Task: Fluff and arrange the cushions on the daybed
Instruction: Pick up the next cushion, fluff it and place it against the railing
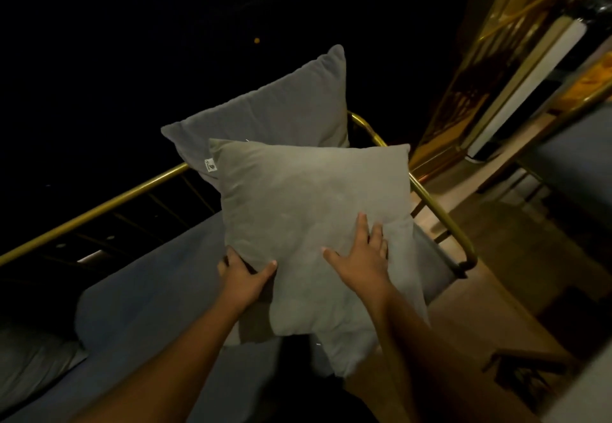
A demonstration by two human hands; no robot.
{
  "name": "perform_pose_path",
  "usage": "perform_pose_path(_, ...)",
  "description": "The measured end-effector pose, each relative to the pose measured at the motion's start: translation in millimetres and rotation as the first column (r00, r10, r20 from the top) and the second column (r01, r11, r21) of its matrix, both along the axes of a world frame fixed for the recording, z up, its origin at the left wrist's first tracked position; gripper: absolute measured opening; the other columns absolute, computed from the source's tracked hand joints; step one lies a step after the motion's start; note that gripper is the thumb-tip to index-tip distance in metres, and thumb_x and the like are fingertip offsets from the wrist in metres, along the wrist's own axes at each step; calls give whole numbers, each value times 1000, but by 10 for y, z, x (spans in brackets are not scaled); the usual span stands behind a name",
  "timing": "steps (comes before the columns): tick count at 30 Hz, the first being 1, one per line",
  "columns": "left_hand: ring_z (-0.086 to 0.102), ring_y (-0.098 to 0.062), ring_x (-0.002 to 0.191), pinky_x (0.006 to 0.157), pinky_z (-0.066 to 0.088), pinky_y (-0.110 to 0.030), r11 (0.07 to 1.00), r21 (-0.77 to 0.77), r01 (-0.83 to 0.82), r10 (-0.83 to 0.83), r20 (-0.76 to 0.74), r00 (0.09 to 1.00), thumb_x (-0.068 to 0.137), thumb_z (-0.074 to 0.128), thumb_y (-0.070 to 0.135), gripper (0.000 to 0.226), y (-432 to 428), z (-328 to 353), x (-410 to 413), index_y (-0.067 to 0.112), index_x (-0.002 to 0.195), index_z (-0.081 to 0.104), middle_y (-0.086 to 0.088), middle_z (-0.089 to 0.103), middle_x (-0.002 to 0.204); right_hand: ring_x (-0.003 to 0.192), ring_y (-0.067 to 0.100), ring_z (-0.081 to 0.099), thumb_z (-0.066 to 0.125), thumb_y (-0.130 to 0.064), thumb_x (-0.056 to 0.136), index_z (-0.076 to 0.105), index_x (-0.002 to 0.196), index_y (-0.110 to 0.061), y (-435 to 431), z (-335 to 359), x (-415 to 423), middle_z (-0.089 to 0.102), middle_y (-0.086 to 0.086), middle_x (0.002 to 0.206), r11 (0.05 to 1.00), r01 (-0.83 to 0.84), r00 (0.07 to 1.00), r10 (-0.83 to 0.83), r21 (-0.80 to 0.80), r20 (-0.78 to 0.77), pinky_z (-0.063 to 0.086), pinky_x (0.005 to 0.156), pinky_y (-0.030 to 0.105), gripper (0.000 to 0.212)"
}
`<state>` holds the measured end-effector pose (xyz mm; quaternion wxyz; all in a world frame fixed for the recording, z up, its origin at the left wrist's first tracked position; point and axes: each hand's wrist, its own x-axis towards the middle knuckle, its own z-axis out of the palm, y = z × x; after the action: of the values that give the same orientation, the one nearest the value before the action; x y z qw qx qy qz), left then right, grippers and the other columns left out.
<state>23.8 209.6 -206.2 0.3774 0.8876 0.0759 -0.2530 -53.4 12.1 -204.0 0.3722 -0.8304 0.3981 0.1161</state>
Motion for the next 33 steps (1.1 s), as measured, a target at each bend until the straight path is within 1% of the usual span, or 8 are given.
perform_pose_path(3,24,-34,140,112,26,-48,992,-12,122,-121,83,989,75,72,44,98,118,64,81,22,150,12,-14,20,155,146,36,2,62,-60,76,-1,149,-30,67,55,44,-1,11,160,997,23,997,-17,-78,78,11,118,53,101)
perform_pose_path(7,36,-29,134,107,32,-38,987,-29,156,-149,162,975,84,66,32,67,303,218,112,17,142,35,-11,34,148,142,26,20,61,-46,82,38,139,-28,432,258,134,29,4,153,966,-67,937,147,-252,316,16,117,49,64)
perform_pose_path(12,44,-10,120,97,34,-26,986,-145,87,-60,185,981,89,59,24,37,917,341,153,17,124,53,1,53,127,119,20,50,54,-41,82,60,116,-28,1305,387,392,58,-3,125,958,-213,820,283,-195,497,37,104,43,36)
perform_pose_path(17,56,-20,115,101,43,-35,979,-178,-99,125,144,982,88,60,18,32,2187,311,152,12,119,56,-6,60,121,110,24,56,52,-40,81,61,116,-23,2461,189,703,62,2,115,867,-494,763,468,-65,445,44,97,43,41)
perform_pose_path(21,57,-19,110,96,42,-27,941,-167,-295,316,115,942,88,61,14,31,3369,206,134,9,118,57,-9,62,116,98,28,62,65,-25,80,64,112,-14,3495,-48,1015,65,7,100,794,-606,750,553,42,363,47,91,38,34)
perform_pose_path(27,58,-21,108,96,43,-28,867,-133,-481,495,109,862,87,62,15,33,5026,51,346,8,119,57,-10,62,118,116,26,54,70,-12,81,53,128,-9,5101,-254,1584,56,15,124,655,-730,681,672,195,291,34,92,20,51)
perform_pose_path(29,58,-28,111,98,43,-32,843,-87,-531,538,148,830,83,65,23,41,5527,22,461,7,119,57,-16,59,122,122,30,51,74,-15,79,45,136,-9,5589,-329,1774,52,17,132,621,-747,664,691,235,286,35,96,25,64)
perform_pose_path(33,47,-27,121,95,32,-16,783,-74,-617,613,257,747,84,66,14,54,6437,6,794,4,132,43,-20,44,136,129,33,46,80,-11,72,33,142,-4,6361,-451,2233,47,20,140,659,-687,726,604,306,329,33,92,21,84)
